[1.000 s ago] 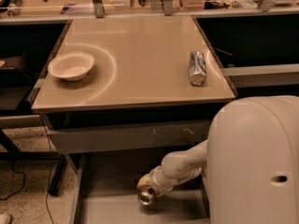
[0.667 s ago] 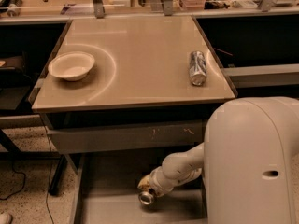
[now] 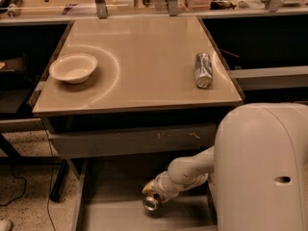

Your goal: Place orange can into middle drawer

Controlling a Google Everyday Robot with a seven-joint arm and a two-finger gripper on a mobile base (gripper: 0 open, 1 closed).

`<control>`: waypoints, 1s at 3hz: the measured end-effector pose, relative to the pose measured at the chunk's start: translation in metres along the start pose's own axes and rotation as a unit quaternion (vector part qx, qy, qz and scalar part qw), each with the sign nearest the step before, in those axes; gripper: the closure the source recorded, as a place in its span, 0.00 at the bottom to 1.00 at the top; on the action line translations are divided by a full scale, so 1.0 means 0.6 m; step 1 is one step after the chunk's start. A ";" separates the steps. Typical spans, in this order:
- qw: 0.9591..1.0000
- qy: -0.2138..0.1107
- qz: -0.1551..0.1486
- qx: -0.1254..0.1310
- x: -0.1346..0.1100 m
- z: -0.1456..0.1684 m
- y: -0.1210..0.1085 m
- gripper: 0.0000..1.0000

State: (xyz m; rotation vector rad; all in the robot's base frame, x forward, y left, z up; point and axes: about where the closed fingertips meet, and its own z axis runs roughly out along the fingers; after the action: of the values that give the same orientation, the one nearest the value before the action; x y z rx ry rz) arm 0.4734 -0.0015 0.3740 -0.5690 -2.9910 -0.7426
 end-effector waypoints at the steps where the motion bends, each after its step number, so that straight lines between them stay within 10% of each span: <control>1: 1.000 0.000 0.000 0.000 0.000 0.000 0.000 0.59; 3: 1.000 0.000 0.000 0.000 0.000 0.000 0.000 0.13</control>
Offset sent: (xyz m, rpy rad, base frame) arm 0.0000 0.0000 0.0000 0.0000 0.0000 0.0000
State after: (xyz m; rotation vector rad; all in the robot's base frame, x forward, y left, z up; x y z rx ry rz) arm 0.4734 -0.0014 0.3739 -0.5689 -2.9909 -0.7425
